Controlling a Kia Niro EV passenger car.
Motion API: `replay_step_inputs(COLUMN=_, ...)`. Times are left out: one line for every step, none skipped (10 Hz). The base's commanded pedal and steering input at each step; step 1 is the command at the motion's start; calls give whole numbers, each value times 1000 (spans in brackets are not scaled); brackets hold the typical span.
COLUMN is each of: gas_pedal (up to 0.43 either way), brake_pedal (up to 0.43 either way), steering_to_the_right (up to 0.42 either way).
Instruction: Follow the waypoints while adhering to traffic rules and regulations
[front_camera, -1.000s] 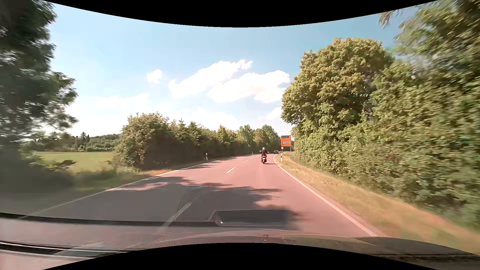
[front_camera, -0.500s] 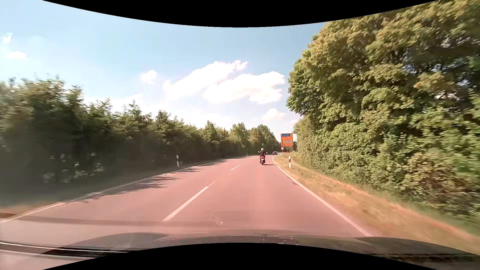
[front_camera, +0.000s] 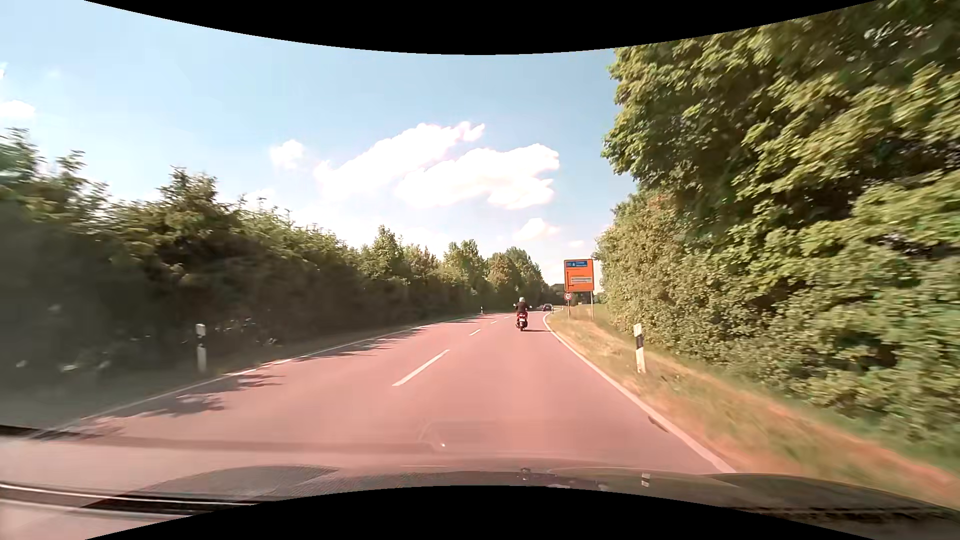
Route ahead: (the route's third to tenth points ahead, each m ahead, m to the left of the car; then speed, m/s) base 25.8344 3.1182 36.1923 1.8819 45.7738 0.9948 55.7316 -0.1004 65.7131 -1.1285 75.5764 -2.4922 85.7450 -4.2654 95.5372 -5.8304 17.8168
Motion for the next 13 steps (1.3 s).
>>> replay_step_inputs(gas_pedal=169, brake_pedal=12, steering_to_the_right=13)
replay_step_inputs(gas_pedal=177, brake_pedal=12, steering_to_the_right=12)
replay_step_inputs(gas_pedal=177, brake_pedal=12, steering_to_the_right=12)
replay_step_inputs(gas_pedal=177, brake_pedal=12, steering_to_the_right=12)
replay_step_inputs(gas_pedal=177, brake_pedal=12, steering_to_the_right=11)
replay_step_inputs(gas_pedal=177, brake_pedal=12, steering_to_the_right=12)
replay_step_inputs(gas_pedal=177, brake_pedal=12, steering_to_the_right=11)
replay_step_inputs(gas_pedal=177, brake_pedal=12, steering_to_the_right=11)
replay_step_inputs(gas_pedal=177, brake_pedal=12, steering_to_the_right=11)
replay_step_inputs(gas_pedal=177, brake_pedal=12, steering_to_the_right=11)
replay_step_inputs(gas_pedal=177, brake_pedal=12, steering_to_the_right=11)
replay_step_inputs(gas_pedal=177, brake_pedal=12, steering_to_the_right=11)
replay_step_inputs(gas_pedal=177, brake_pedal=12, steering_to_the_right=11)
